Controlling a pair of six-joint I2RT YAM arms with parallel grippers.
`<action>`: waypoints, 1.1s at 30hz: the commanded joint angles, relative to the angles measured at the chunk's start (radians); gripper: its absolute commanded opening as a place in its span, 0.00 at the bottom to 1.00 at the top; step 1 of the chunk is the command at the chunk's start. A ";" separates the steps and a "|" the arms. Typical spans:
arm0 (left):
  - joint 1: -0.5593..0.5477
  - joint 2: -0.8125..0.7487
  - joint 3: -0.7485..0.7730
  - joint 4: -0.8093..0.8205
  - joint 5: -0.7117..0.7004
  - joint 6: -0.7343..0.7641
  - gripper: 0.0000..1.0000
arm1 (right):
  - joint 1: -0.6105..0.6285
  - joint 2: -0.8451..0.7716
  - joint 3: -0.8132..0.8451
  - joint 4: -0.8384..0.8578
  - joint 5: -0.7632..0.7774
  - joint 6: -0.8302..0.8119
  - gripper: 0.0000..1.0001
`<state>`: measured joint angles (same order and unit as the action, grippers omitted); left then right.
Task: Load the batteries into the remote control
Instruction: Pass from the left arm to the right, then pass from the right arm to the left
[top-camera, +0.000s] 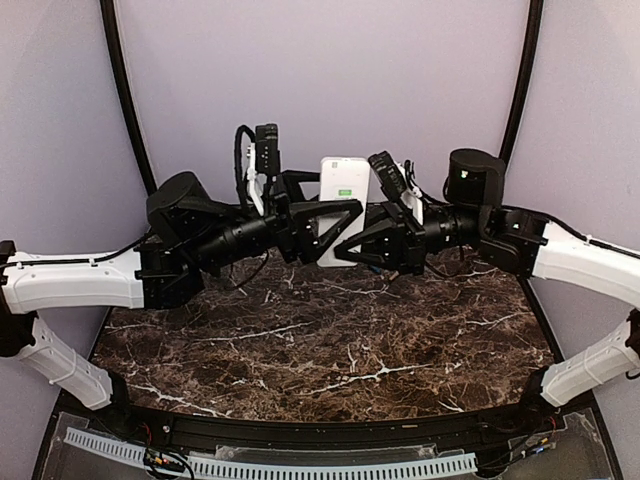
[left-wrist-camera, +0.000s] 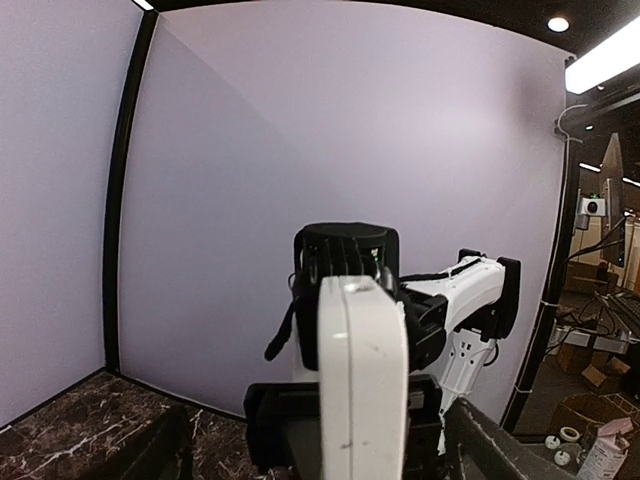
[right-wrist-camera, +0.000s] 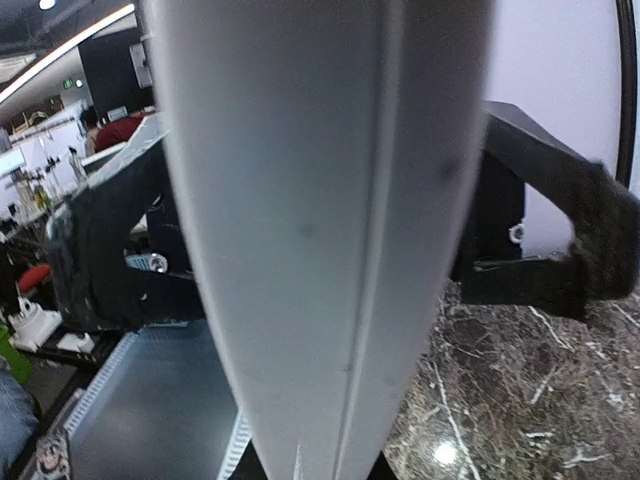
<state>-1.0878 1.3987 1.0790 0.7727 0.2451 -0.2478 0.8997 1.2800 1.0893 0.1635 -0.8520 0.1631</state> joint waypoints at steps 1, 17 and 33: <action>0.027 -0.117 0.049 -0.320 0.017 0.142 0.94 | -0.024 -0.064 0.176 -0.536 0.040 -0.303 0.00; 0.031 -0.074 0.322 -0.980 0.052 0.310 0.90 | 0.020 0.047 0.489 -1.137 0.328 -0.637 0.00; 0.031 -0.008 0.330 -0.871 0.168 0.266 0.32 | 0.048 0.095 0.509 -1.111 0.312 -0.659 0.00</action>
<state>-1.0588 1.3819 1.3922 -0.1638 0.3477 0.0437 0.9321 1.3785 1.5738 -0.9730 -0.5171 -0.4831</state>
